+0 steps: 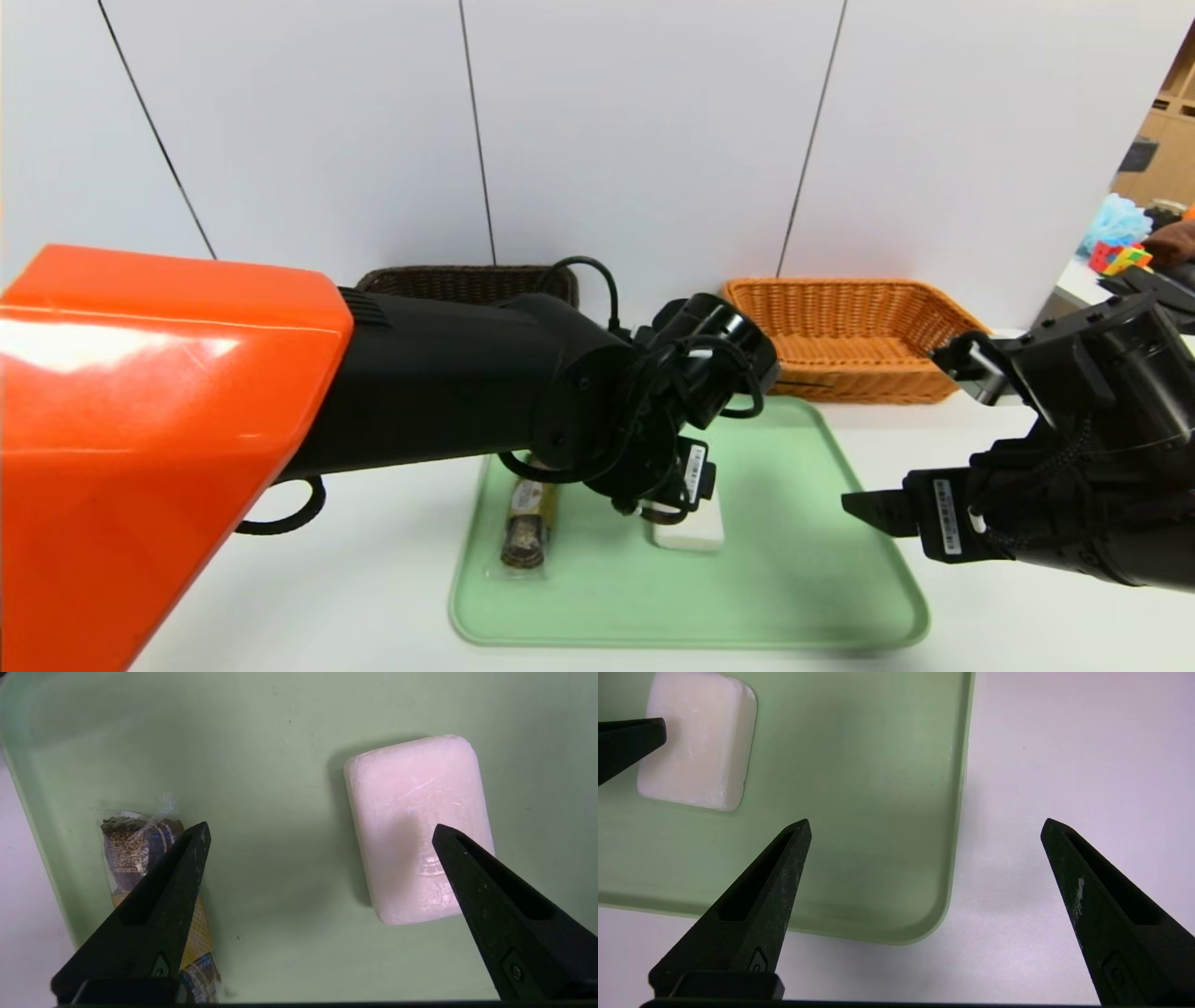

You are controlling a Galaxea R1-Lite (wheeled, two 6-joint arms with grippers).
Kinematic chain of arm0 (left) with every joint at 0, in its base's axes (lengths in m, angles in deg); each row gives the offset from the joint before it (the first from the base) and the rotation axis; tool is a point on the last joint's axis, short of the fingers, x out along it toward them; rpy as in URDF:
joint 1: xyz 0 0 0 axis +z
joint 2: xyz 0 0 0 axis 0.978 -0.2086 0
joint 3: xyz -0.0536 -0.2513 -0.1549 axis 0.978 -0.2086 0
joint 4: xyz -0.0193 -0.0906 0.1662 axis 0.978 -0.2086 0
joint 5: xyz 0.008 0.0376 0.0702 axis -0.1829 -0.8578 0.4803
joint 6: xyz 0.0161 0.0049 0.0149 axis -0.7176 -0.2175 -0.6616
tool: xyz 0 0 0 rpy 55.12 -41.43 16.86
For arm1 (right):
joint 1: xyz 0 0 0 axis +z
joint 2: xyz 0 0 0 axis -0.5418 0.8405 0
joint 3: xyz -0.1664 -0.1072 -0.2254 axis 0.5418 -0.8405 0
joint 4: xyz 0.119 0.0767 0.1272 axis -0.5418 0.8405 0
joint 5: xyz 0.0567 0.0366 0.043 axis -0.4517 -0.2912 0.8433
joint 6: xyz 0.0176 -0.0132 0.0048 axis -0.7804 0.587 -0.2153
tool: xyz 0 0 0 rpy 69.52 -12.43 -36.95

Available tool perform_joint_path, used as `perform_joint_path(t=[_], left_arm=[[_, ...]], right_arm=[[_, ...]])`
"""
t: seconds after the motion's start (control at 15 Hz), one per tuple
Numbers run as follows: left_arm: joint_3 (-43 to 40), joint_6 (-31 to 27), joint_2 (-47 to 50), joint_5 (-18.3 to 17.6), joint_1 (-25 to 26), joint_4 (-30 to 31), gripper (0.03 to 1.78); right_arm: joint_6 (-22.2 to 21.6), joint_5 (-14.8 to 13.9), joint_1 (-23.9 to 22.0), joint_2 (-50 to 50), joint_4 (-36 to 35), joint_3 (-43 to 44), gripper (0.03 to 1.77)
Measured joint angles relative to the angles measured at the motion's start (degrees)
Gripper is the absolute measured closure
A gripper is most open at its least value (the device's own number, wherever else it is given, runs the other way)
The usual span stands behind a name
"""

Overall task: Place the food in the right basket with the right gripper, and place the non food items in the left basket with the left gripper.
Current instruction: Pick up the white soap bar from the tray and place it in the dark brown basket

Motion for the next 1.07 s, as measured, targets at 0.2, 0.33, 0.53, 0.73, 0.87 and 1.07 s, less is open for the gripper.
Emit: perform_joint_path(t=[0.2, 0.33, 0.53, 0.73, 0.87, 1.07], left_arm=[[5.0, 3.5, -1.9, 0.0, -0.3, -6.0, 0.12], [7.7, 5.0, -2.7, -0.2, -1.0, -9.2, 0.12], [9.9, 5.9, -3.2, -0.7, -1.8, -10.4, 0.12], [12.4, 7.9, -4.0, -2.6, -2.5, -12.2, 0.12], [13.5, 9.6, -4.9, -3.0, -3.1, -13.0, 0.12], [13.8, 10.7, -6.1, -3.0, -3.7, -12.3, 0.12]], right_arm=[[0.0, 0.0, -0.1, 0.0, 0.0, -0.1, 0.10], [-0.1, 0.0, -0.1, -0.1, 0.0, -0.1, 0.10], [0.0, 0.0, -0.1, -0.2, 0.0, -0.1, 0.10], [0.0, 0.0, -0.1, -0.3, 0.0, -0.1, 0.10], [0.0, 0.0, -0.1, -0.3, 0.0, -0.1, 0.10], [0.0, 0.0, -0.1, -0.3, 0.0, -0.1, 0.10]])
